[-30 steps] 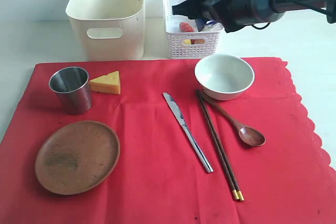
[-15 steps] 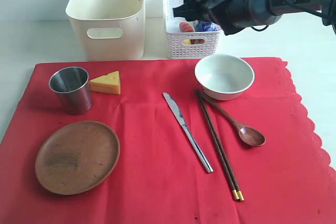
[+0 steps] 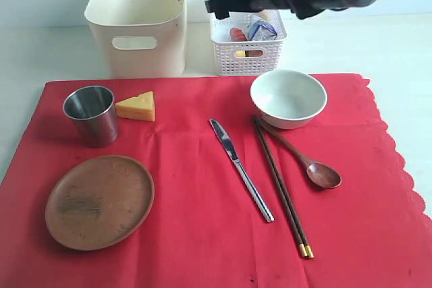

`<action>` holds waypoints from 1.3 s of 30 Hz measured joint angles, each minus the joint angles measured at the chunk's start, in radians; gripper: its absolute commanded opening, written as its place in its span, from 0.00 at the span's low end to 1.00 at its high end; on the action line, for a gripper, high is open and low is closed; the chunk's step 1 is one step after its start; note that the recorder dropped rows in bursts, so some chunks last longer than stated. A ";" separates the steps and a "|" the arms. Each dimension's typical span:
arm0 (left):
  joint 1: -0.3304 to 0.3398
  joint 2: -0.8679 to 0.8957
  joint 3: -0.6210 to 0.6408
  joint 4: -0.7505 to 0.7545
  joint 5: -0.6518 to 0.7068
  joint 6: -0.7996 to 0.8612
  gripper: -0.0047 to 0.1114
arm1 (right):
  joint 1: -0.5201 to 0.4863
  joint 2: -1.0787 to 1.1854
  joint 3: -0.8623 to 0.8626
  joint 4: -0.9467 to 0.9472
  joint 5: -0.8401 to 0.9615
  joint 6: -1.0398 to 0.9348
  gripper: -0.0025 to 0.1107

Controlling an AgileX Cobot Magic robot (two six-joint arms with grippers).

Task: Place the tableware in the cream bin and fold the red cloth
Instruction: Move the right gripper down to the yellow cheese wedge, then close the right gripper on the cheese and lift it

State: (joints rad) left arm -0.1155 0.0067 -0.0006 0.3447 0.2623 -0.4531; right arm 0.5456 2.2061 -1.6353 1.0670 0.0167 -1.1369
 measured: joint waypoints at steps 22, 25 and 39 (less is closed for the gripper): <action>0.000 0.000 0.000 0.000 0.000 0.000 0.05 | 0.069 -0.093 -0.004 -0.187 0.711 -0.087 0.63; 0.000 0.000 0.000 0.000 0.000 0.000 0.05 | 0.121 -0.058 -0.004 -0.191 0.675 -0.101 0.63; 0.000 0.000 0.000 0.000 0.000 0.000 0.05 | 0.256 0.085 -0.004 -0.203 0.363 -0.108 0.63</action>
State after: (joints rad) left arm -0.1155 0.0067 -0.0006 0.3447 0.2623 -0.4531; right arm 0.8013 2.2913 -1.6392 0.8638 0.3794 -1.2446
